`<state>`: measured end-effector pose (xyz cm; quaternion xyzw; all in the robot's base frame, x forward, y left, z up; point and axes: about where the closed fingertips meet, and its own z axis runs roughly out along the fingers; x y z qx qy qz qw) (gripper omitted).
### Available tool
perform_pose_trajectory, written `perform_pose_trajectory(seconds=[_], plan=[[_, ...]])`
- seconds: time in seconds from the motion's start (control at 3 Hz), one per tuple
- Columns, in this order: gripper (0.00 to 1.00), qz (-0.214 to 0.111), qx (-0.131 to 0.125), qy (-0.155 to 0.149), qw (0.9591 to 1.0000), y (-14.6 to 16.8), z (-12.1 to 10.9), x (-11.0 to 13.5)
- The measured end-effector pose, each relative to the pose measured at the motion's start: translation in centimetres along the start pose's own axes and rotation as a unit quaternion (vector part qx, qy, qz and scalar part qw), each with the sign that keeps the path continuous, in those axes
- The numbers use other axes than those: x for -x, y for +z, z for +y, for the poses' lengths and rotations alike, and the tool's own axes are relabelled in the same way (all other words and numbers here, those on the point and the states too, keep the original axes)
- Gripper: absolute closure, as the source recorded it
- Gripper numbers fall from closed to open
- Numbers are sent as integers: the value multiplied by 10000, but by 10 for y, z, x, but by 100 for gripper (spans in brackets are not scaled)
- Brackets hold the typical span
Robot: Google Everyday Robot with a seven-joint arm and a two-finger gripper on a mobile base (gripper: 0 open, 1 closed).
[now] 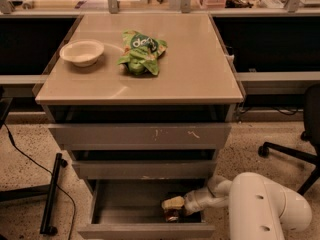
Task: Place coke can into bottom drawer
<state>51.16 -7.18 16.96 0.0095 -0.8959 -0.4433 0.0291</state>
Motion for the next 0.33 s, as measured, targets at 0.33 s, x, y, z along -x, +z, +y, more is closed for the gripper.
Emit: perform_pose_trajectory(seconds=[0.33], plan=[[0, 0, 0, 0, 10000, 0, 0, 0]])
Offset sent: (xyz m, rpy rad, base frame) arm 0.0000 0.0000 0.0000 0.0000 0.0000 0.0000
